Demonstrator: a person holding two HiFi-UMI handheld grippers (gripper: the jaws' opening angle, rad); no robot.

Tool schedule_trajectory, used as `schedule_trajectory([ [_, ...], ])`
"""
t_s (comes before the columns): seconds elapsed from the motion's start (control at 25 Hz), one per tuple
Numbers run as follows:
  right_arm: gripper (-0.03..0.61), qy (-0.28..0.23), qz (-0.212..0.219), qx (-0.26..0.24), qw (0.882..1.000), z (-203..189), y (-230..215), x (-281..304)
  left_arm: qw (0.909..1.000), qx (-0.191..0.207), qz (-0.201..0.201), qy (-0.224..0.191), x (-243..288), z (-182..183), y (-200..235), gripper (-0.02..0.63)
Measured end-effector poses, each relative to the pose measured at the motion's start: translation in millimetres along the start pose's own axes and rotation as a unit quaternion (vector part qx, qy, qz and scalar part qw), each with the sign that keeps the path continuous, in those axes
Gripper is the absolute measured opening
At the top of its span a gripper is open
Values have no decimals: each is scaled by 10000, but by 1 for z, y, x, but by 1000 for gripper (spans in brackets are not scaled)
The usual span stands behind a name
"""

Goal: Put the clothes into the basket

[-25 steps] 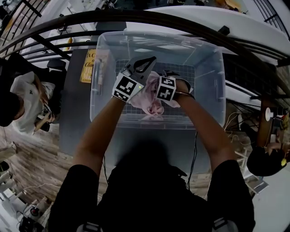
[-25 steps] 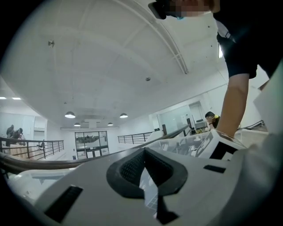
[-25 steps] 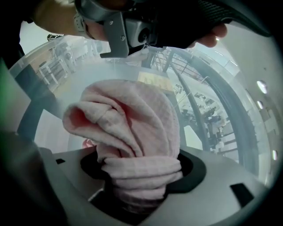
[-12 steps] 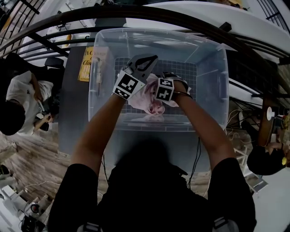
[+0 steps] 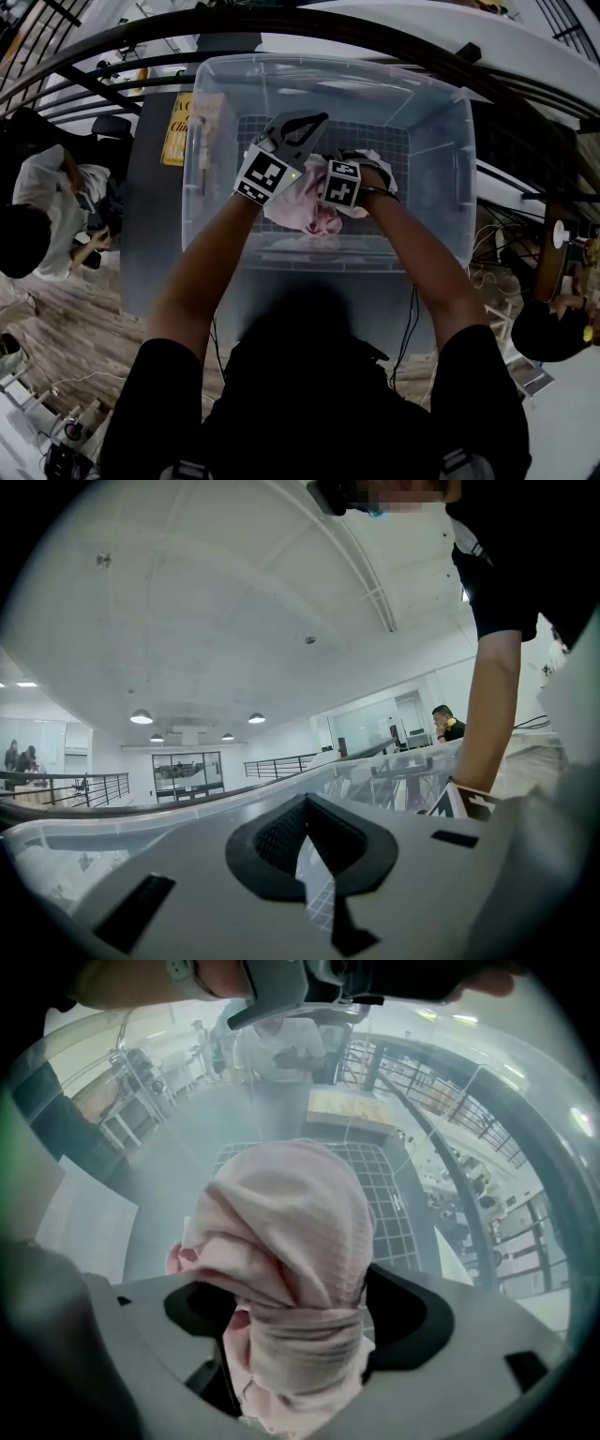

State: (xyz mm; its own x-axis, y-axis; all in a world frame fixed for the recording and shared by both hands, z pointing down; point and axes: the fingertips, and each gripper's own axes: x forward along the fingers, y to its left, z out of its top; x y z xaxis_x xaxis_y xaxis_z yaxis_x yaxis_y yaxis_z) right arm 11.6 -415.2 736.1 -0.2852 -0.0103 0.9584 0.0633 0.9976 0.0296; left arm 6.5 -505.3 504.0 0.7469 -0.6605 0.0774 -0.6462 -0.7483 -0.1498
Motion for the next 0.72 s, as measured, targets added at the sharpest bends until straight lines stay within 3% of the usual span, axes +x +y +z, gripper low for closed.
schedule_trajectory([
  [0.36, 407, -400, -392, 232, 9982, 13, -22, -50, 10000, 22, -45, -14, -3, 18, -5, 3],
  [0.72, 407, -1159, -874, 836, 9859, 22, -17, -132, 9994, -352, -55, 52, -25, 54, -21, 3],
])
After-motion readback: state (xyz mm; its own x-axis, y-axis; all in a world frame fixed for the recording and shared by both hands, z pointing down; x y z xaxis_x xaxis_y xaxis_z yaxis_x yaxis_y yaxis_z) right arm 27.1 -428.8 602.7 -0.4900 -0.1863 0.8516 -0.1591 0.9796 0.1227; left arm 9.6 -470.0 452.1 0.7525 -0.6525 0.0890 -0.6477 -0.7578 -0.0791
